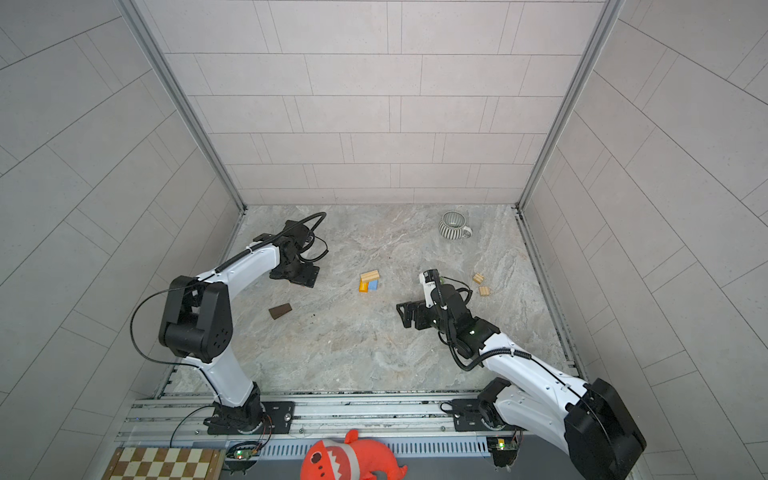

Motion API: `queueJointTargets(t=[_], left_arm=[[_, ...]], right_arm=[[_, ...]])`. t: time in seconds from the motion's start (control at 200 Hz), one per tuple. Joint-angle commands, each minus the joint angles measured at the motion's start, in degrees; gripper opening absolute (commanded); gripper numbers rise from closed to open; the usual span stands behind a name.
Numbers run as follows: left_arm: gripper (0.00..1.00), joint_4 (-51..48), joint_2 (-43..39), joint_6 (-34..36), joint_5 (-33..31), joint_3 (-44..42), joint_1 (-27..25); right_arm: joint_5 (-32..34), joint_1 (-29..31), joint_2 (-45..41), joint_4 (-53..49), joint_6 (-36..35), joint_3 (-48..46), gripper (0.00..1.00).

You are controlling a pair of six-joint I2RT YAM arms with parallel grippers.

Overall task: Build the wood block tower
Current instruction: 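Withdraw right gripper while left gripper moves over the red-orange block, then lower left gripper onto the red-orange block and close it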

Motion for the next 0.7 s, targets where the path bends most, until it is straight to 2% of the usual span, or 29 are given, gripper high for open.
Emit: queueJointTargets(t=[0.0, 0.235, 0.696], left_arm=[[0.91, 1.74, 1.67, 2.27, 0.46, -0.9, 0.99], [0.91, 2.63, 5.71, 3.91, 0.98, 1.87, 1.68], [0.89, 3.47, 10.4, 4.91, 7.98, 5.26, 7.09]], right_arm=[[-1.13, -0.17, -1.23, 2.07, 0.87, -0.21, 1.0], [-1.74, -0.14, 0.03, 2.77, 1.24, -0.32, 1.0], [-2.32, -0.19, 2.42, 4.12, 1.8, -0.49, 1.0]])
